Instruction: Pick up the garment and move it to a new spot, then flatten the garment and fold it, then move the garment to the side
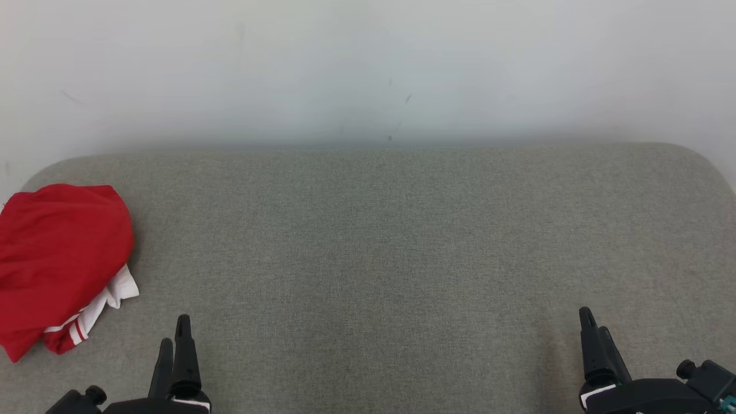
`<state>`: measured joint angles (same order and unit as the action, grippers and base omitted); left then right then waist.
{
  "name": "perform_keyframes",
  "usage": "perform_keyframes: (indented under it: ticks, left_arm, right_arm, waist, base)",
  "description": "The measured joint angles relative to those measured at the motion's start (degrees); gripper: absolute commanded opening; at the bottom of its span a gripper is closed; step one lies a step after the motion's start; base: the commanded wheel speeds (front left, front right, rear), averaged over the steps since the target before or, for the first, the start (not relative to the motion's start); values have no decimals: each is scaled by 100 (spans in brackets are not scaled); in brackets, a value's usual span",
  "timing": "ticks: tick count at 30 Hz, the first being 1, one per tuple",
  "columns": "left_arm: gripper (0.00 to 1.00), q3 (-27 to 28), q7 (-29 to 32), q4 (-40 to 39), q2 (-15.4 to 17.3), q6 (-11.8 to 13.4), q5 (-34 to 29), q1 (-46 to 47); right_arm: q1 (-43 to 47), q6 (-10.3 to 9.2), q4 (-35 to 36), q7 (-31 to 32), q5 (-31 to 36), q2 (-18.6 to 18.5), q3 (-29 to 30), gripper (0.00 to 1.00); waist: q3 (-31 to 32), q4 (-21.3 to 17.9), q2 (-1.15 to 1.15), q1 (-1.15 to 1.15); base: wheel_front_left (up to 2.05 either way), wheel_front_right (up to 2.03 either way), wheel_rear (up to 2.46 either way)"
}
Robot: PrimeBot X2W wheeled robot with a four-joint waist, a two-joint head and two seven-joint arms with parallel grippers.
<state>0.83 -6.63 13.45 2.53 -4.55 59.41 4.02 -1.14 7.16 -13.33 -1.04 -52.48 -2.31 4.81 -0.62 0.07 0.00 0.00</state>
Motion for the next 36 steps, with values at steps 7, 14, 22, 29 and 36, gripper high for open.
perform_keyframes:
  ticks: [7,14,22,29,36]
  left_arm:
    - [100,-93,-94,-215,2,209,-882,-126]
    - [100,-188,-187,-346,2,313,-1646,-233]
    - [100,-98,-287,-392,4,364,-2275,-325]
    - [100,-47,-347,-471,8,379,-2693,-410]
    - [100,11,-422,-543,8,353,-3182,-525]
  right_arm:
    - [11,3,45,-155,716,-3,-157,100]
    - [32,4,88,-309,1322,-8,-275,100]
    - [124,4,105,-464,1890,-13,-394,100]
    - [134,5,127,-578,2252,-16,-459,100]
    - [177,5,185,-710,2632,-20,-500,100]
  waist:
    - [13,-1,0,0]
    - [32,-11,0,0]
    - [59,-9,0,0]
    - [75,-10,0,0]
    - [76,-7,0,0]
  base:
    - [0,0,0]
    - [0,0,0]
    - [0,0,0]
    - [0,0,0]
    - [0,0,0]
